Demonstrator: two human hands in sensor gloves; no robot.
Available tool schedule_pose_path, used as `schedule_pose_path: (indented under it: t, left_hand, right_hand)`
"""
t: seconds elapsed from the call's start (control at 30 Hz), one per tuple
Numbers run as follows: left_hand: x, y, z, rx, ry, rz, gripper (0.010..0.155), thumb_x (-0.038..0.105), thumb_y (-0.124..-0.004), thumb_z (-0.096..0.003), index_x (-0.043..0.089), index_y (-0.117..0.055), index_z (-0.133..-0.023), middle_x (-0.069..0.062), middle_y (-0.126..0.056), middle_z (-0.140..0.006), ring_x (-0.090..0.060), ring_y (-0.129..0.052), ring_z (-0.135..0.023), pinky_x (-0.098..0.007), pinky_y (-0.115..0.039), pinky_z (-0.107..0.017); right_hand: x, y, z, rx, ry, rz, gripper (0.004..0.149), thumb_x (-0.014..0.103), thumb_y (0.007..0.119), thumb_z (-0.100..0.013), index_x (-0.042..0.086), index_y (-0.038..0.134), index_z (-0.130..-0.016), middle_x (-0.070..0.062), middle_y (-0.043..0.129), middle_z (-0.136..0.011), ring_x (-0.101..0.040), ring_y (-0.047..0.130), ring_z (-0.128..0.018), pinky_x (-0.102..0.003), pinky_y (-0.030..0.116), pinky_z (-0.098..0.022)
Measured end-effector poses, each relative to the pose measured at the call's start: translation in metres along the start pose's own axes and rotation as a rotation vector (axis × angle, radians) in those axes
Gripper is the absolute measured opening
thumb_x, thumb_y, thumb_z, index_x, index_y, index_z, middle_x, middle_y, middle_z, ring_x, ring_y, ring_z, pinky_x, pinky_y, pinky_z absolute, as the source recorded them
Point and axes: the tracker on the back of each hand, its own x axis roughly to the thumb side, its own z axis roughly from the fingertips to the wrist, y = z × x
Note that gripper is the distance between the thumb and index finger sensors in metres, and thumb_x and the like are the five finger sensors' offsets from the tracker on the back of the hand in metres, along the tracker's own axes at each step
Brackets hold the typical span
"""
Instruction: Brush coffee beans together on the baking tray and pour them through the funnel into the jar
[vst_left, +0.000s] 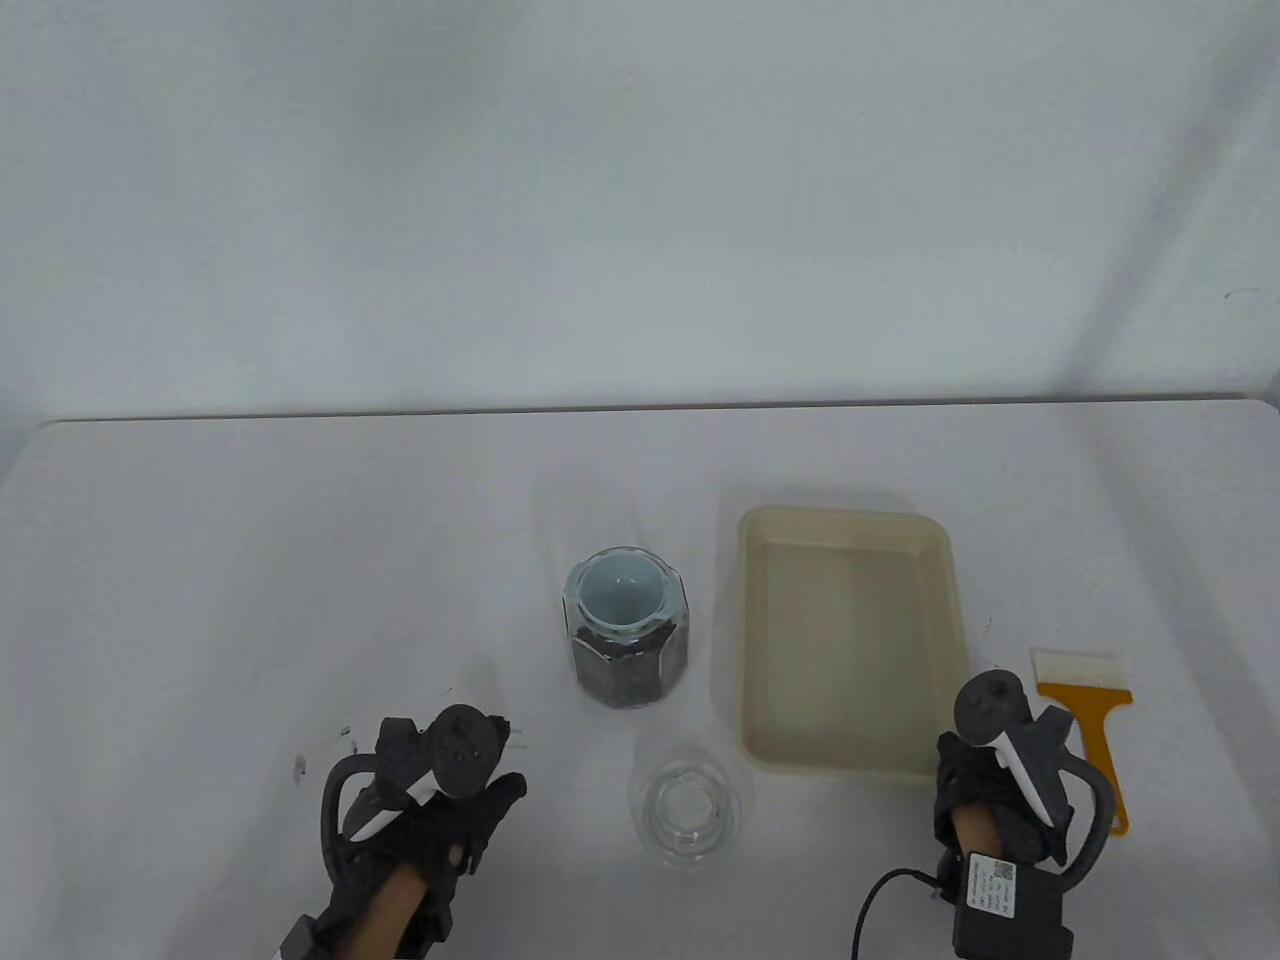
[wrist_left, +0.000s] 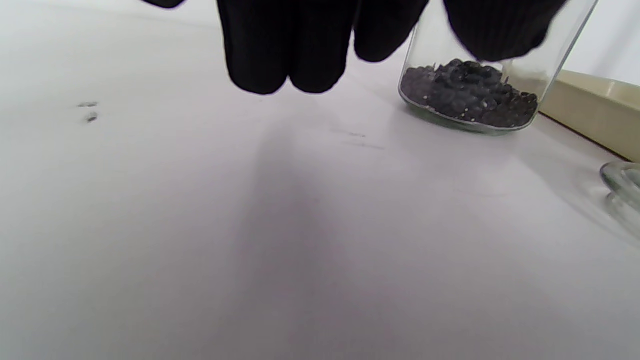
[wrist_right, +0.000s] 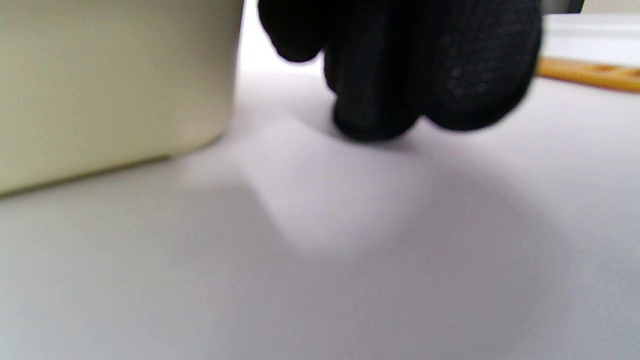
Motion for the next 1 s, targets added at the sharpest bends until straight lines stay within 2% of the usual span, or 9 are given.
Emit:
schedule_pose_path:
  t: [0.23,0.27,0.4,0.53,0.57,0.6,0.77,0.9,1.0]
  left_hand:
    - [0.000,-0.001,0.000,-0.009,0.003,0.000,0.071,0.062,-0.064,-0.0449,0.030,-0.052,-0.108,-0.005,-0.069,-0.109,-0.032,-0.077,-0.101,-0.070,-0.045,-0.075]
    - [0.000,-0.001,0.000,-0.009,0.004,0.000,0.071,0.062,-0.064,-0.0449,0.030,-0.052,-0.108,-0.005,-0.069,-0.109,-0.032,-0.077,-0.101,-0.070,-0.045,-0.075]
    - [0.000,0.000,0.000,-0.008,0.004,0.002,0.071,0.062,-0.064,-0.0449,0.030,-0.052,-0.108,-0.005,-0.069,-0.109,-0.032,-0.077,-0.101,-0.070,-0.045,-0.075]
    - [0.000,-0.001,0.000,-0.010,0.002,-0.001,0.071,0.062,-0.064,-0.0450,0.030,-0.052,-0.108,-0.005,-0.069,-0.109,-0.032,-0.077,-0.101,-0.070,-0.045,-0.075]
    - [0.000,-0.001,0.000,-0.011,0.002,-0.002,0.071,0.062,-0.064,-0.0449,0.030,-0.052,-0.108,-0.005,-0.069,-0.109,-0.032,-0.077,-0.101,-0.070,-0.045,-0.075]
    - [0.000,-0.001,0.000,-0.011,0.002,-0.002,0.071,0.062,-0.064,-0.0450,0.030,-0.052,-0.108,-0.005,-0.069,-0.109,-0.032,-0.077,-0.101,-0.070,-0.045,-0.075]
    - [0.000,-0.001,-0.001,-0.011,-0.001,-0.002,0.071,0.062,-0.064,-0.0449,0.030,-0.052,-0.108,-0.005,-0.069,-0.109,-0.032,-0.077,-0.101,-0.070,-0.045,-0.075]
    - [-0.001,-0.001,-0.001,-0.013,0.004,0.005,0.071,0.062,-0.064,-0.0450,0.030,-0.052,-0.108,-0.005,-0.069,-0.109,-0.032,-0.077,-0.101,-0.070,-0.045,-0.075]
    - [-0.001,-0.001,-0.001,-0.012,0.005,0.010,0.071,0.062,-0.064,-0.0450,0.030,-0.052,-0.108,-0.005,-0.069,-0.109,-0.032,-0.077,-0.101,-0.070,-0.045,-0.075]
  right_hand:
    - [0.001,-0.004,0.005,0.003,0.013,0.014,0.059,0.045,0.076,-0.048,0.007,0.062,-0.091,-0.026,0.073,-0.091,-0.033,0.096,-0.054,-0.045,0.089,-0.033]
    - [0.001,-0.007,0.006,-0.028,0.011,0.012,0.060,0.046,0.075,-0.048,0.007,0.061,-0.093,-0.026,0.072,-0.091,-0.034,0.096,-0.055,-0.045,0.089,-0.033]
    - [0.008,-0.028,0.017,-0.272,-0.043,0.044,0.062,0.046,0.076,-0.048,0.007,0.060,-0.094,-0.027,0.070,-0.092,-0.035,0.095,-0.056,-0.046,0.089,-0.034]
    - [0.033,-0.048,0.030,-0.370,-0.160,0.002,0.060,0.045,0.075,-0.048,0.008,0.061,-0.094,-0.027,0.068,-0.093,-0.037,0.091,-0.061,-0.048,0.086,-0.039]
    - [0.037,-0.049,0.032,-0.372,-0.174,-0.004,0.059,0.044,0.075,-0.048,0.009,0.061,-0.094,-0.027,0.068,-0.094,-0.038,0.089,-0.065,-0.050,0.084,-0.041]
    - [0.049,-0.054,0.036,-0.367,-0.251,-0.026,0.058,0.043,0.075,-0.048,0.009,0.061,-0.094,-0.027,0.066,-0.095,-0.041,0.086,-0.071,-0.053,0.081,-0.045]
    - [0.123,-0.070,0.061,-0.204,-0.572,-0.090,0.054,0.036,0.072,-0.050,0.017,0.059,-0.099,-0.028,0.047,-0.106,-0.052,0.061,-0.090,-0.065,0.065,-0.056]
    - [0.188,-0.073,0.085,-0.109,-0.812,0.001,0.054,0.032,0.070,-0.050,0.024,0.054,-0.102,-0.027,0.033,-0.110,-0.054,0.045,-0.096,-0.067,0.059,-0.060]
    - [0.231,-0.065,0.099,-0.073,-0.901,0.100,0.056,0.032,0.069,-0.050,0.026,0.051,-0.103,-0.027,0.028,-0.111,-0.054,0.037,-0.098,-0.068,0.056,-0.061]
